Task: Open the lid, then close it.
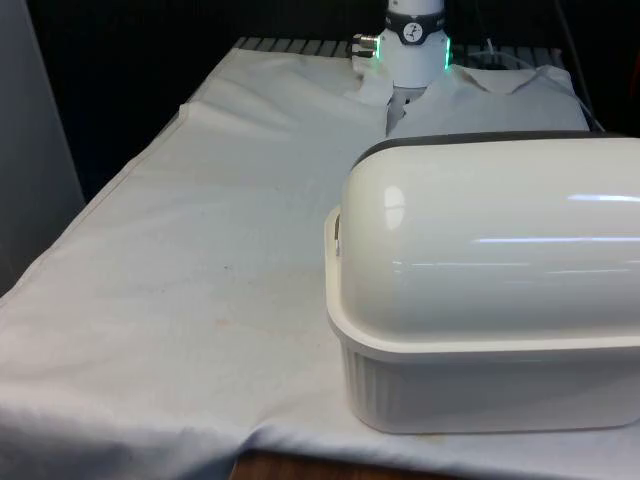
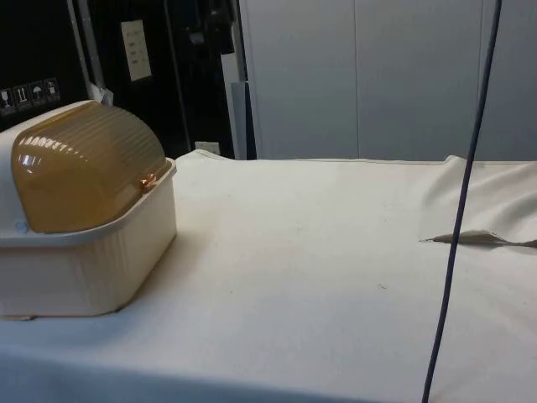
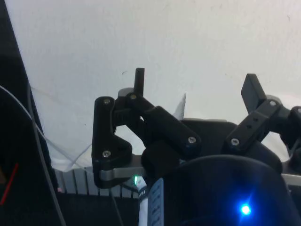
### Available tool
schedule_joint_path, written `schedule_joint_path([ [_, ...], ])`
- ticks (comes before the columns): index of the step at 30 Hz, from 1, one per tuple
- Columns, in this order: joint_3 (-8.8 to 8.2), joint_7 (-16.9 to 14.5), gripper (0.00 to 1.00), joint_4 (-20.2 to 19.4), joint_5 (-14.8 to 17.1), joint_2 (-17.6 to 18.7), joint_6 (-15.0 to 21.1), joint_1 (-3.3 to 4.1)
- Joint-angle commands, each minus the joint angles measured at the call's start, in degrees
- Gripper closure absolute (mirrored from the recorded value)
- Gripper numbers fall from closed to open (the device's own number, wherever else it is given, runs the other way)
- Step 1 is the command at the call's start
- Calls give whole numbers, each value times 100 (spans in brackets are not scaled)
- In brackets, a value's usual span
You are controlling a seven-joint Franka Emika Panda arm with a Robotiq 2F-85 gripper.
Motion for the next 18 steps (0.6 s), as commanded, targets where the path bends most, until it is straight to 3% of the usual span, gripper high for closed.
schedule_joint_path([
  [1, 17, 17, 0, -23, 0, 6, 46, 6],
  [4, 115, 166, 0, -149, -52, 23, 286, 46],
  [8, 212, 212, 0, -218, -57, 46, 372, 23],
  [15, 361, 447, 0, -378, -195, 103, 802, 52],
  [16, 361, 384, 0, -344, -143, 115, 699, 34],
  [18, 413, 510, 0, -441, -229, 120, 951, 63],
])
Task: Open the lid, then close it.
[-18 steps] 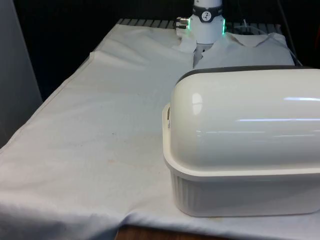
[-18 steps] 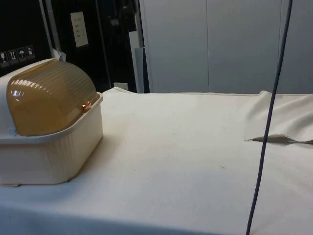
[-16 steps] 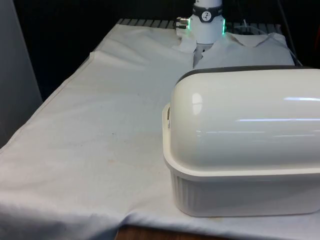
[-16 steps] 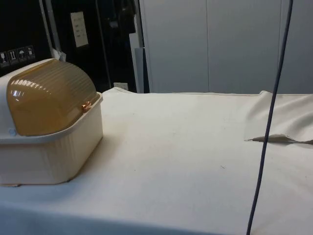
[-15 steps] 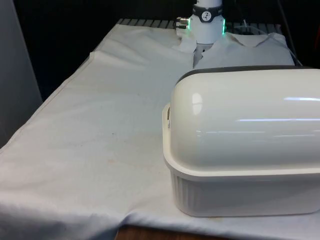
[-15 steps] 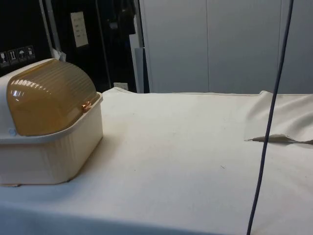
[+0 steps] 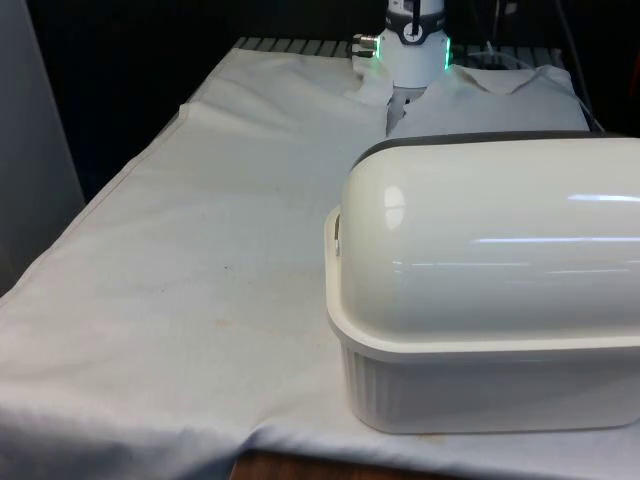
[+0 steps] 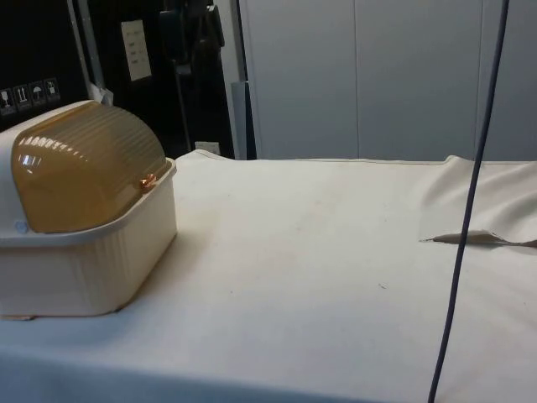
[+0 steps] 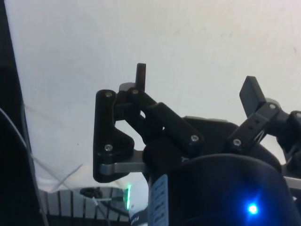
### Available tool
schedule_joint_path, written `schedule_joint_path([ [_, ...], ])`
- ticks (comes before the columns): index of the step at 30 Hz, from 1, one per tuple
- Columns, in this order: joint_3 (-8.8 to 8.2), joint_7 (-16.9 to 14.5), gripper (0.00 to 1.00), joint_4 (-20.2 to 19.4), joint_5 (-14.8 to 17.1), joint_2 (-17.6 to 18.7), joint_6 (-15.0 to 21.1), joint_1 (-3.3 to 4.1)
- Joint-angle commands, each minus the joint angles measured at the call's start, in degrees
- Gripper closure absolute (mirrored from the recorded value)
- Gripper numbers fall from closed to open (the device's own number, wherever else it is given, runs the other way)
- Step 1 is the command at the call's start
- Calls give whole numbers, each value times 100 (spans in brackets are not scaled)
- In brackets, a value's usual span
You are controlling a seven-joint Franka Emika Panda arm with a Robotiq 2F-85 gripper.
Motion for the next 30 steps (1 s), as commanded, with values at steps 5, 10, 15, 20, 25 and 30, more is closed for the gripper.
schedule_joint_path([
  [5, 86, 149, 0, -172, -86, -6, 424, 23],
  [10, 109, 138, 0, -309, -86, -46, 642, 23],
  [15, 132, 86, 0, -453, -46, -63, 854, 17],
  [20, 143, 69, 0, -773, -103, -183, 1324, 23],
  [25, 143, -11, 0, -877, -63, -178, 1461, 17],
  [30, 126, -172, 0, -1152, -40, -212, 1948, 6],
])
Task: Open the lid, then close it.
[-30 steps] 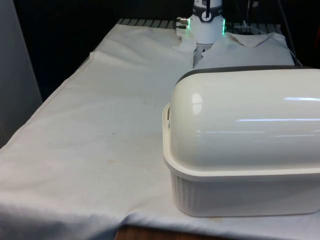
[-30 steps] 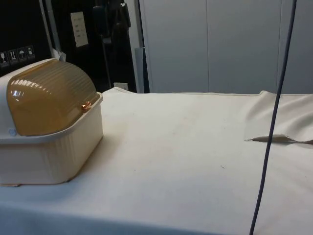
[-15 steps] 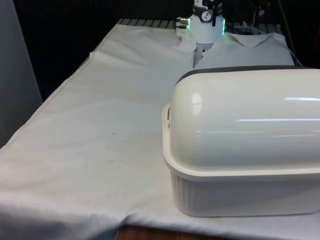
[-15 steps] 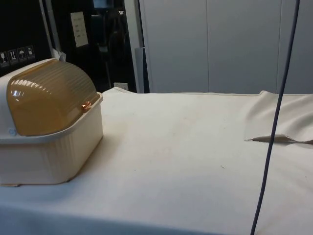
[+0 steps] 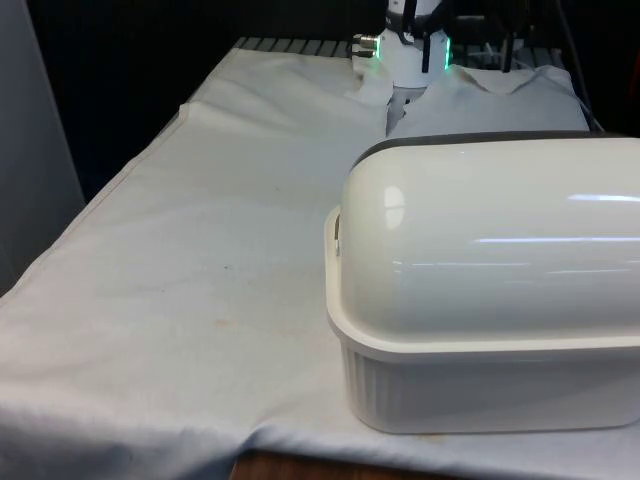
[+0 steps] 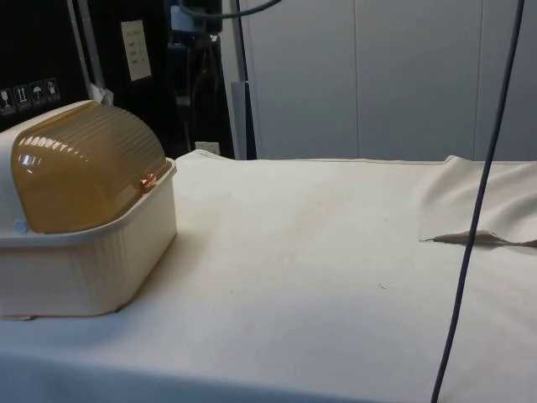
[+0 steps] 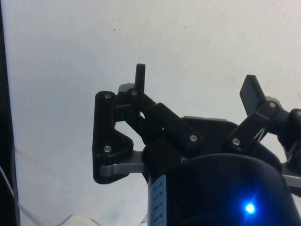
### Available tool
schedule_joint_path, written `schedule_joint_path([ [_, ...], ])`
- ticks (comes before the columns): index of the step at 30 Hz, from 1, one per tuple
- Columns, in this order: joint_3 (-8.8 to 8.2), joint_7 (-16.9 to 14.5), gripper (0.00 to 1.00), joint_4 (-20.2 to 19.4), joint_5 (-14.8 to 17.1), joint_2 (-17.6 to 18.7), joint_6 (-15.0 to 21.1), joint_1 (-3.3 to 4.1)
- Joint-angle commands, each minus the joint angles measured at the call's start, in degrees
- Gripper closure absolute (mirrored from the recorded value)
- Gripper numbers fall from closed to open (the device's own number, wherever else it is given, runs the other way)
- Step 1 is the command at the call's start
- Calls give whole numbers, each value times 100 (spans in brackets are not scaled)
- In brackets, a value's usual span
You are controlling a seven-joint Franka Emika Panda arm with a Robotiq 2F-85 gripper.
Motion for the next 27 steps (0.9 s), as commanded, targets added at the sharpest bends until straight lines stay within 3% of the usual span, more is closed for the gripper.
schedule_joint_path([
  [1, -6, -52, 0, -86, 23, -29, 172, -6],
  [3, -11, -74, 0, -143, 29, 0, 309, -6],
  [4, -11, -46, 0, -103, 0, 0, 189, 0],
  [7, -17, -115, 0, -264, 34, 40, 567, -6],
  [13, -46, -149, 0, -350, 0, 86, 773, -6],
  [15, -52, -235, 0, -441, 46, 97, 1049, -11],
  [19, -52, -281, 0, -521, 57, 126, 1312, -17],
  [20, -57, -229, 0, -510, 0, 120, 1232, -11],
  [21, -52, -298, 0, -561, 63, 138, 1438, -17],
  [27, -40, -344, 0, -647, 80, 189, 1799, -17],
])
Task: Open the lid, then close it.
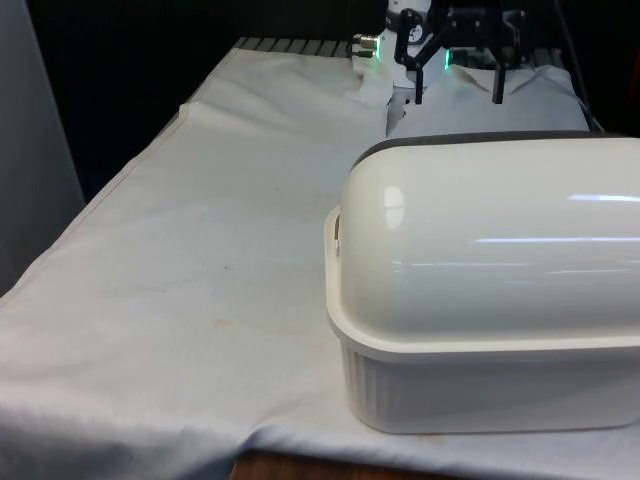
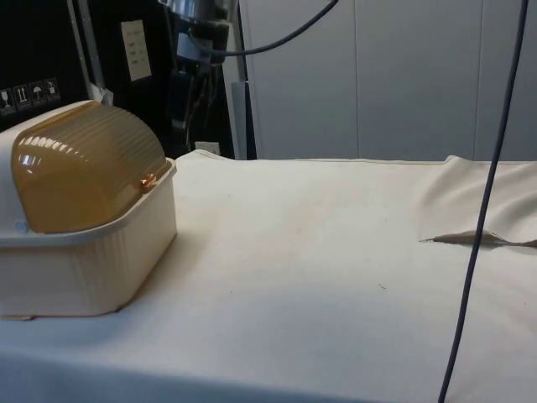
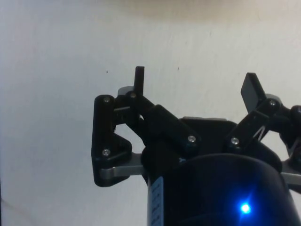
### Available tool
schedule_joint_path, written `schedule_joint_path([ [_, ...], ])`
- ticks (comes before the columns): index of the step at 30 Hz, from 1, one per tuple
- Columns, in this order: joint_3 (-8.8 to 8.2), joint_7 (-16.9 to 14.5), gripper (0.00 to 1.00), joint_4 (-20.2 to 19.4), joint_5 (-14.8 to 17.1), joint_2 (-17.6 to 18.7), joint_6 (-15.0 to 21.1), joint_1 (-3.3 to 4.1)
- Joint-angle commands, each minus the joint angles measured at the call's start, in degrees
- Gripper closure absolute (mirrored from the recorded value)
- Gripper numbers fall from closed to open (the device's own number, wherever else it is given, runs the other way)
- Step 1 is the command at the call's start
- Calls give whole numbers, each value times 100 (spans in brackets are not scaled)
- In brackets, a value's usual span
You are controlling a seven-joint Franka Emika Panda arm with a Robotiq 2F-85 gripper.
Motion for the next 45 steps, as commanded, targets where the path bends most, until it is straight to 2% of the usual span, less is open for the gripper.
schedule_joint_path([
  [1, 17, -69, 0, -52, 74, 23, 195, 0],
  [4, 0, -11, 0, -57, 0, 34, 195, 0],
  [5, 17, -69, 0, -97, 57, 69, 378, 0],
  [13, 11, -92, 0, -218, 17, 241, 940, 0],
  [14, 0, -69, 0, -195, 0, 229, 842, 0],
  [15, 11, -92, 0, -229, 11, 264, 997, 0],
  [21, 11, -80, 0, -264, 6, 453, 1392, 0],
  [23, 11, -74, 0, -252, 0, 470, 1369, 0],
  [29, 11, -86, 0, -252, 0, 693, 1839, 0],
  [30, 11, -74, 0, -252, 0, 653, 1725, 0],
  [32, 11, -92, 0, -241, 0, 791, 2011, 0],
  [36, 11, -92, 0, -235, 0, 922, 2235, -6],
  [37, 6, -80, 0, -246, 0, 877, 2131, 0],
  [40, 11, -92, 0, -223, 0, 1060, 2464, -6],
  [45, 0, -80, 0, -206, 0, 1197, 2664, 0],
])
